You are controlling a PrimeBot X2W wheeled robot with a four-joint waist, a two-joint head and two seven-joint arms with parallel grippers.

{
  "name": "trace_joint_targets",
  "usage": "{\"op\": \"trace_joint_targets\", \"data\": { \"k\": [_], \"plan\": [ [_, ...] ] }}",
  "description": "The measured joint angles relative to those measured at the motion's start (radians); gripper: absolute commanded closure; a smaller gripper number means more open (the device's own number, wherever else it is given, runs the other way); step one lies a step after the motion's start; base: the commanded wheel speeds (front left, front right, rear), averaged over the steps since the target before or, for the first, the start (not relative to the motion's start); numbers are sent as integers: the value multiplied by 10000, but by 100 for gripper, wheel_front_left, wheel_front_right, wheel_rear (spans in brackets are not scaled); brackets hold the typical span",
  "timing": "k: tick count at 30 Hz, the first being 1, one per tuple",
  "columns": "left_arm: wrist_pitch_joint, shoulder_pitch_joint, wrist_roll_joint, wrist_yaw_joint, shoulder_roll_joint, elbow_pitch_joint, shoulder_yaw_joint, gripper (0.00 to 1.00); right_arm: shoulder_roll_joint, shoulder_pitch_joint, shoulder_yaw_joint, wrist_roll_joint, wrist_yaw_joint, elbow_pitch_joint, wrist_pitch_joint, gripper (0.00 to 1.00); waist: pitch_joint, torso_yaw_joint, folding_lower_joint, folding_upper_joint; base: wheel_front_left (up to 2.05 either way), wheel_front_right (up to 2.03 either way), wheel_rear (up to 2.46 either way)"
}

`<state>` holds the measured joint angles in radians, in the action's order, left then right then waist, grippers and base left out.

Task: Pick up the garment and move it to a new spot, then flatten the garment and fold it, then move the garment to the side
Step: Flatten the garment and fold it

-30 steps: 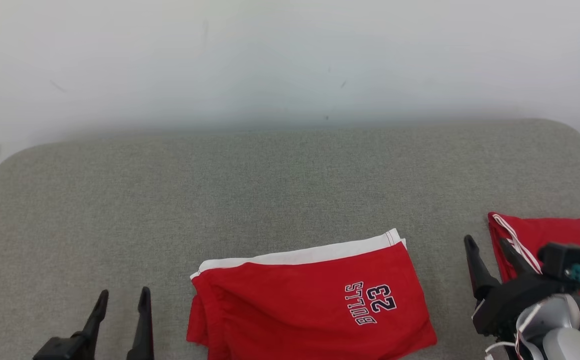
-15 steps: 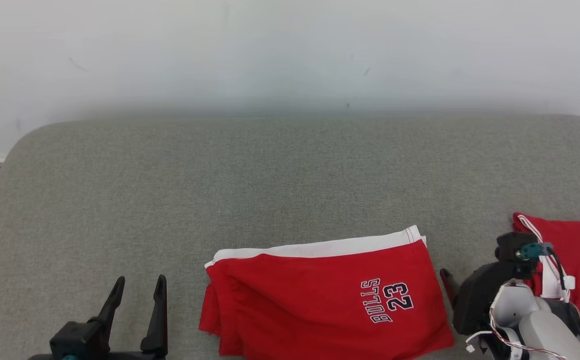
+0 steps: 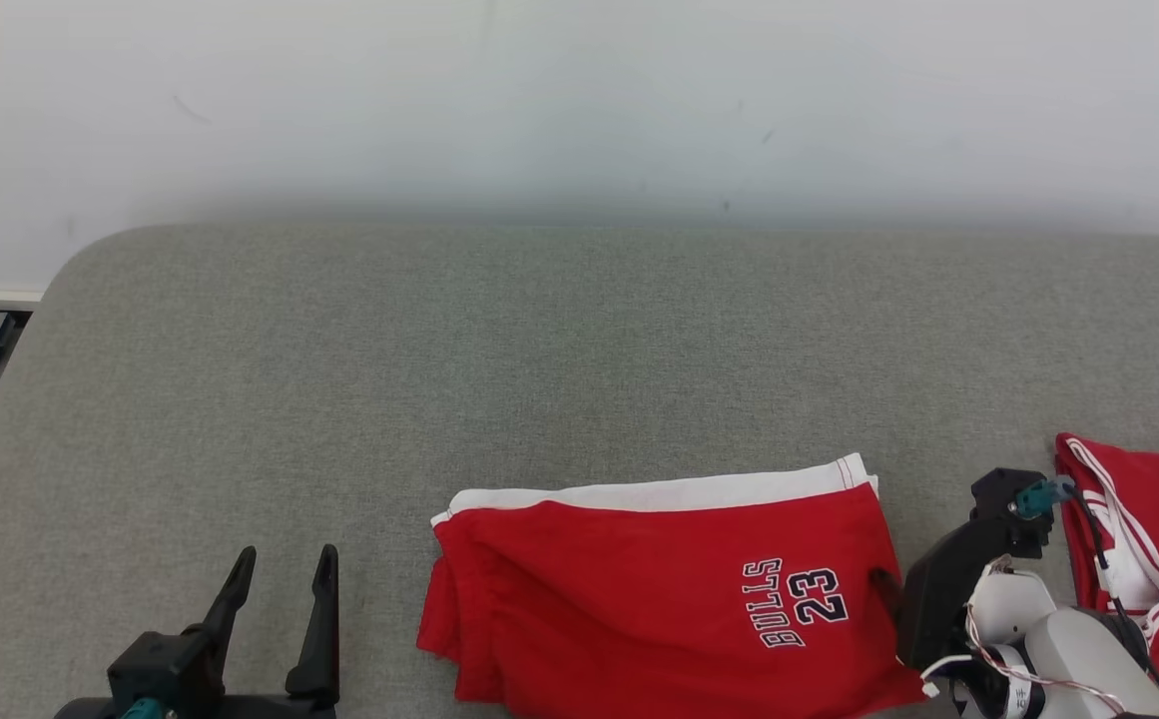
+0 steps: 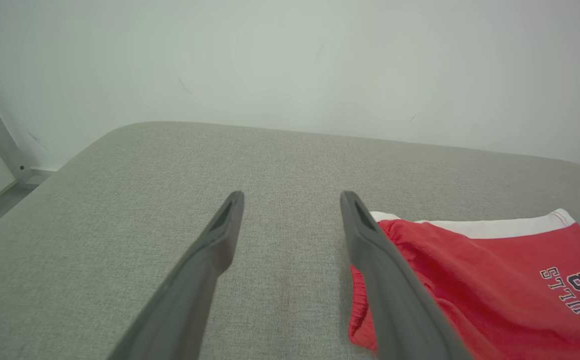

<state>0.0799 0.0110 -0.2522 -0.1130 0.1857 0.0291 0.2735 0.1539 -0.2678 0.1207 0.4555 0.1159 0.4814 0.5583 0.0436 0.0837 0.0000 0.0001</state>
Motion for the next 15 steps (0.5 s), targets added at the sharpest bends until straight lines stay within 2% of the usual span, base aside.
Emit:
{"op": "trace_joint_targets", "data": {
  "k": [8, 10, 11, 12, 13, 14, 15],
  "plan": [
    [0, -5, -2, 86, 15, 54, 8, 0, -73, -353, -71, 0, 73, 236, 332, 7, 70, 190, -1, 0, 0, 0, 0],
    [0, -6, -4, 84, 25, 96, -23, 0, -178, -391, -31, 0, 73, 403, 487, 12, 92, 223, -1, 0, 0, 0, 0],
    [0, -6, -4, 84, 29, 107, -25, 0, -217, -423, -8, 0, 73, 433, 504, 25, 96, 233, -1, 0, 0, 0, 0],
    [2, -6, -6, 84, 29, 119, -25, 0, -236, -470, 2, 0, 73, 472, 562, 43, 99, 242, -1, -1, 0, 0, 0],
    [4, -6, -6, 84, 33, 127, -29, 0, -245, -500, 4, 2, 73, 499, 593, 55, 102, 250, -1, 0, 0, 0, 0],
    [13, -7, -8, 84, 38, 130, -33, 0, -251, -501, 4, 2, 73, 523, 598, 55, 103, 258, -1, 0, 0, 0, 0],
    [13, -9, -8, 84, 38, 134, -35, 0, -257, -501, 2, 0, 73, 562, 650, 60, 105, 264, -1, 0, 0, 0, 0]
  ]
}}
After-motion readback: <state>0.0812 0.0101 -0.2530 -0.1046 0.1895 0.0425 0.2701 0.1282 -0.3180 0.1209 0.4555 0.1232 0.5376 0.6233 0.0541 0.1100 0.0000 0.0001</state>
